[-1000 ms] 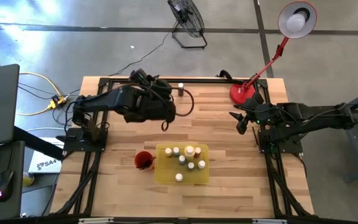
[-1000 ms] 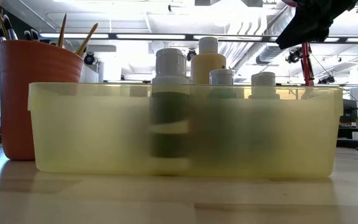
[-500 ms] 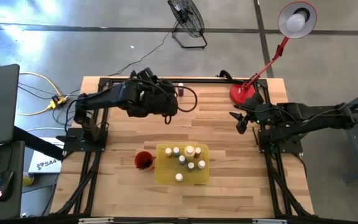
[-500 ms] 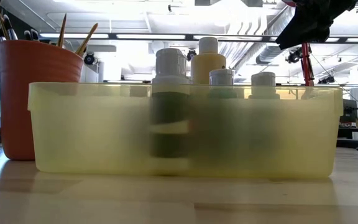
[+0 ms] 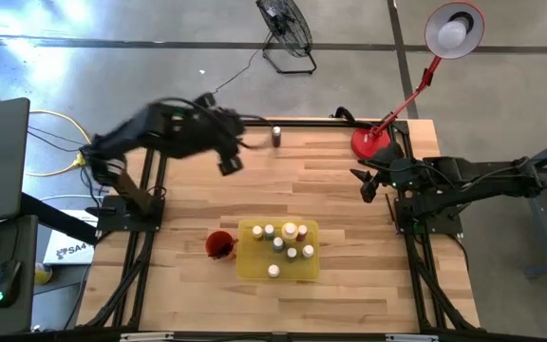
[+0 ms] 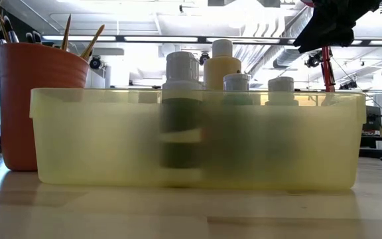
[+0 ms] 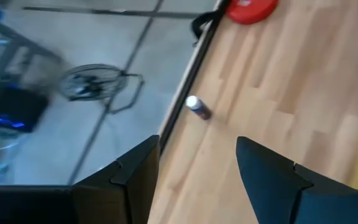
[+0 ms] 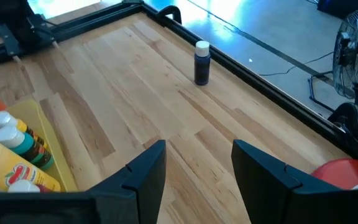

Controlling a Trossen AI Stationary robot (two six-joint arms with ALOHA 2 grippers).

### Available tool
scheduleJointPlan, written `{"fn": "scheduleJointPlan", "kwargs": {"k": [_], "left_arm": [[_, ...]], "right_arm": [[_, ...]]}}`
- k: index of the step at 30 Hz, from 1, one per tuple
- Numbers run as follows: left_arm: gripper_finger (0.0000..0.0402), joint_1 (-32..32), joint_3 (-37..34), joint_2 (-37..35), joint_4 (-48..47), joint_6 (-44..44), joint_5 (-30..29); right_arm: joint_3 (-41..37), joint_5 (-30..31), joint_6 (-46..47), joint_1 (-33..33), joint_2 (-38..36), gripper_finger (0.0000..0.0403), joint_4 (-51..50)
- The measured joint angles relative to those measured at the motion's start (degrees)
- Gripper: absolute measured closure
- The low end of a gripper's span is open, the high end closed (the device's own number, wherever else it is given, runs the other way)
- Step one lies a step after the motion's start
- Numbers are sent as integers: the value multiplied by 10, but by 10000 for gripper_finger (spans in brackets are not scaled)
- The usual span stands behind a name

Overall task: Pick & Place Paint Supplies
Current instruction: Put the dark blue paint bottle into the yellow bin

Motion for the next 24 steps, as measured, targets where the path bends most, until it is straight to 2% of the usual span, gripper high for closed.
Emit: {"fn": "scheduleJointPlan", "kwargs": {"k": [4, 8, 11, 14, 18, 21, 24], "left_arm": [[195, 24, 1, -41, 0, 18, 73], [195, 30, -2, -49, 23, 62, 152], [195, 28, -44, -62, 74, 99, 222], [195, 29, -134, -86, 138, 121, 282], [195, 49, -296, -154, 273, 125, 290], [195, 87, -412, -210, 389, 121, 309], [195, 136, -497, -249, 507, 115, 337]], "right_arm": [[0, 1, -2, 0, 0, 229, 0], [0, 1, -3, 0, 0, 229, 0], [0, 3, -3, 0, 0, 229, 0], [0, 15, -3, 0, 0, 229, 0], [0, 32, -3, 0, 0, 229, -1], [0, 36, -3, 0, 0, 229, -1], [0, 36, -3, 0, 0, 229, -1]]}}
